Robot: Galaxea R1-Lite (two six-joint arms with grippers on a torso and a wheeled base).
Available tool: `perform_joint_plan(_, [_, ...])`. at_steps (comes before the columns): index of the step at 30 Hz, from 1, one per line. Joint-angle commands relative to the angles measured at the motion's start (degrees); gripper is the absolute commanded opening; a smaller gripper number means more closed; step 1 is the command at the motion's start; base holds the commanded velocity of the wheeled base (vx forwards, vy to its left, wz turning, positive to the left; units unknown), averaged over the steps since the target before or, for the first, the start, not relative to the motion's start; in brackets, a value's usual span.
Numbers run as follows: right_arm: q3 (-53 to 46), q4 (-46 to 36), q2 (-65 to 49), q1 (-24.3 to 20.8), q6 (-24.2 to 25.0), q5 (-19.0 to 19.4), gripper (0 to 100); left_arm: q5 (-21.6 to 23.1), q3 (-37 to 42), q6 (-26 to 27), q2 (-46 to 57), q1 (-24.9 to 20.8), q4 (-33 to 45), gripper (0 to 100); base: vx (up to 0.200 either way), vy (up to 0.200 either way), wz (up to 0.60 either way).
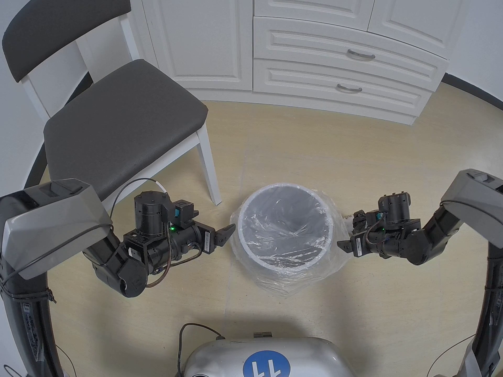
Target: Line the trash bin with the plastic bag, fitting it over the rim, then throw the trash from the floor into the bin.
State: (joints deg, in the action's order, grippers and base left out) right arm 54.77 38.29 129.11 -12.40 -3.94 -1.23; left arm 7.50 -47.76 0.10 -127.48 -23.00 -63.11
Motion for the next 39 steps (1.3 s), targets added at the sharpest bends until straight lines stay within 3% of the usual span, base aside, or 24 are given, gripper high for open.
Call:
perform_joint_plan(1, [-8.9,0.9,-14.8,-0.1,-3.0,0.1,100,0.1,1.8,0.1,4.3,0.8,0.0,100,0.0,0.0,0.0])
perform_joint_plan(4, [-6.2,-0.4,-17.3,-0.3,-3.6,-0.1,100,0.7,2.6,0.2,6.7,1.9,0.1,100,0.0,0.0,0.0])
perform_joint_plan(8, [2.6,-9.4,-18.7,-3.2,-13.1,-4.3,100,0.6,3.7,0.3,9.6,2.0,-0.1,100,0.0,0.0,0.0])
perform_joint_plan(11, [8.0,-15.8,-19.1,-8.1,-15.3,-7.6,100,0.7,4.6,0.4,12.1,2.8,-0.1,100,0.0,0.0,0.0])
perform_joint_plan(15, [12.7,-20.7,-18.1,-13.3,-16.3,-8.3,100,0.7,5.5,0.5,14.4,3.8,-0.2,100,0.0,0.0,0.0])
perform_joint_plan(22, [21.5,-32.9,-13.6,-19.7,-25.9,-13.3,100,0.7,6.5,2.8,16.6,6.0,-0.4,100,0.0,0.0,0.0])
perform_joint_plan(28, [25.7,-34.2,-6.9,-20.6,-31.7,-15.9,100,2.7,6.9,3.2,18.1,9.4,-1.3,100,0.0,0.0,0.0])
perform_joint_plan(32, [27.5,-33.7,-2.3,-20.5,-32.5,-18.3,100,6.5,8.7,3.2,19.7,10.3,-3.3,100,0.0,0.0,0.0])
perform_joint_plan(39, [30.7,-33.6,3.0,-19.9,-32.4,-18.5,100,7.0,9.6,3.2,20.1,9.8,-4.2,100,0.0,0.0,0.0])
